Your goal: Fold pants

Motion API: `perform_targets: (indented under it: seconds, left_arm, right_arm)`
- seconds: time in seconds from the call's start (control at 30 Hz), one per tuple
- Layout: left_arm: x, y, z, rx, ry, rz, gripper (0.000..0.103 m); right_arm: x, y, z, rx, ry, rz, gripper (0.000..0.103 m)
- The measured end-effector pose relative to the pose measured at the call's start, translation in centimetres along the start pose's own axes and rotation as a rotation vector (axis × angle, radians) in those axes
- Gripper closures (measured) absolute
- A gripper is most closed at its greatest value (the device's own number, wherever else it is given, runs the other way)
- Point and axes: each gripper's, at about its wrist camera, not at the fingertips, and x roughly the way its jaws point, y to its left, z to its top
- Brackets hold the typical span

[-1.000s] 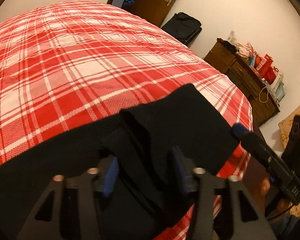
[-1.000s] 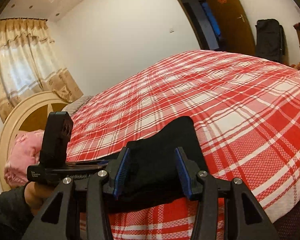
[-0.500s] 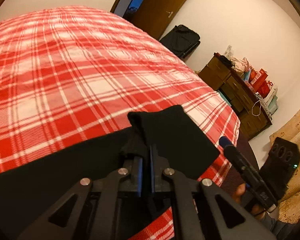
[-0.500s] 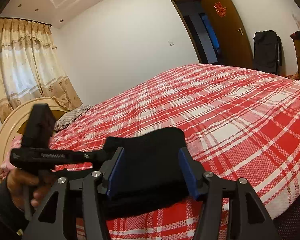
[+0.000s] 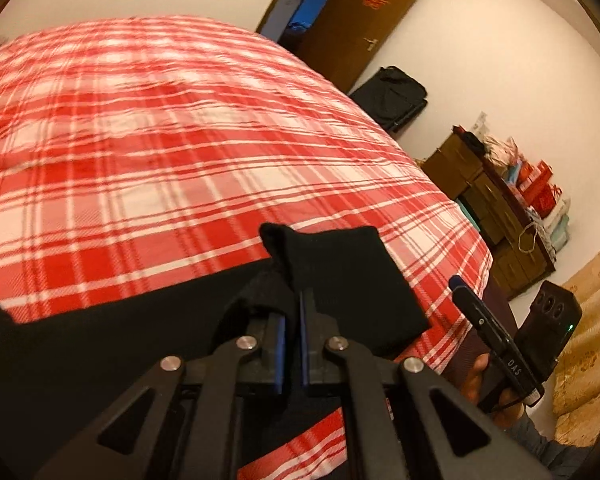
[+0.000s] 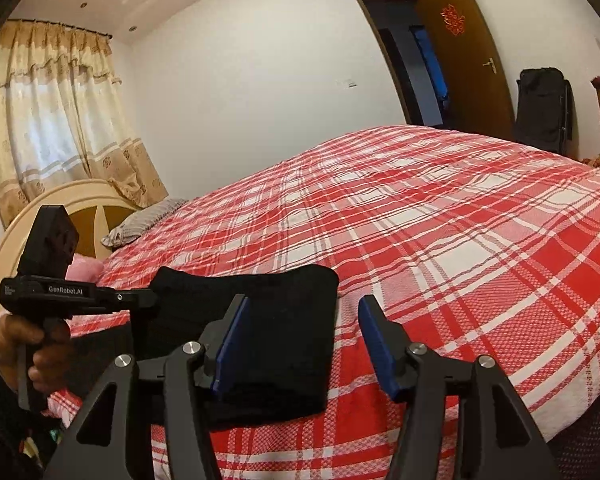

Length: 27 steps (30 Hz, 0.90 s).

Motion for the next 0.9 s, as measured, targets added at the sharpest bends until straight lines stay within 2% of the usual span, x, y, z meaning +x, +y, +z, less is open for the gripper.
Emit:
perform_targets:
  seconds: [0.13, 0.27, 0.43, 0.63, 0.8, 0.9]
  left_arm:
    - [-0.6, 1.8, -0.7, -0.058, 0.025, -0.004, 0.097]
    - [-0.5, 3.2, -1.5, -0.089, 0.043, 0.025, 0.097]
    - [0.8, 4.8, -2.3, -0.111, 0.074, 0.058, 0.097]
    - [0.3, 6.3, -2.7, -0.135, 0.06, 0.066, 0.097]
    - [0.8, 7.3, -3.2, -0.144, 0.074, 0.084, 0.097]
    - [1.2, 7.8, -3.6, -0.157, 0.078, 0.086, 0.096]
  right_arm:
    - [0.3, 1.1, -0.4, -0.048, 0.022, 0.015, 0.045]
    - [0.3, 1.9, -0.6, -0.085, 0.023, 0.035, 0.045]
    - [0.7, 2.9, -1.1, -0.106, 0.071, 0.089, 0.044]
    - [1.2, 4.7, -1.8, -0.168, 0.12, 0.135, 0.043]
    - [3.2, 5.3, -2.9, -0.166, 0.262, 0.16, 0.041]
    - [5.2, 5.4, -3.7, -0.161, 0.375, 0.116, 0.04]
